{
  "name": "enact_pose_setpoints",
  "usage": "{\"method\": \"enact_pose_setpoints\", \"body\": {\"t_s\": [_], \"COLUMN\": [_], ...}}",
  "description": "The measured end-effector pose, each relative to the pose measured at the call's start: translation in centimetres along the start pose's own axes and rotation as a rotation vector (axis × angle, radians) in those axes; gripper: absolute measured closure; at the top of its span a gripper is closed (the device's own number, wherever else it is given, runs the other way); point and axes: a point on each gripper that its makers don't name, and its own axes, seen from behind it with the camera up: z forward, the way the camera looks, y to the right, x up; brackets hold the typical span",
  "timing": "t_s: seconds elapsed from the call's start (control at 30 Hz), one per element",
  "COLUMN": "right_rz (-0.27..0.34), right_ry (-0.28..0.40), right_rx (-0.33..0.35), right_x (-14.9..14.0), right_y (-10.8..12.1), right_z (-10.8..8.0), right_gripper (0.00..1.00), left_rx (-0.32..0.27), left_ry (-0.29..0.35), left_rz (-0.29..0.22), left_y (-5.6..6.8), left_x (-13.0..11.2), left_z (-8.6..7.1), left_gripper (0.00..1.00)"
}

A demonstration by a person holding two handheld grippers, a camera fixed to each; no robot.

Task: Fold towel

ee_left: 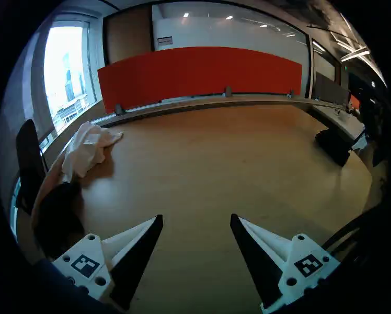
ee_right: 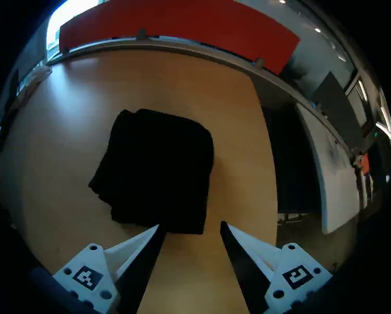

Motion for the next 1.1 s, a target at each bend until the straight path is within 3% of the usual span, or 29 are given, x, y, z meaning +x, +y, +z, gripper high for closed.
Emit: {"method": "enact_pose_setpoints", "body": {"t_s": [0.6,1.1], "right_rz": [-0.026,-0.043], "right_ry": [0.036,0.065], "right_rx": [0.006,0.019], "right_x": [1.9,6.3], "right_y": [-0.5,-0.1], "right_z": [-1.3,1.0], "right_gripper": [0.2,0.2], "left_rx": [0.005,0.034], "left_ry": [0.005,0.0], "left_rz": [-0.013,-0.017], "left_y": [-0.5,-1.2], "left_x": [-0.1,-0.3], "left_z": [0.0,-0.3], "left_gripper": [0.04,0.04]}}
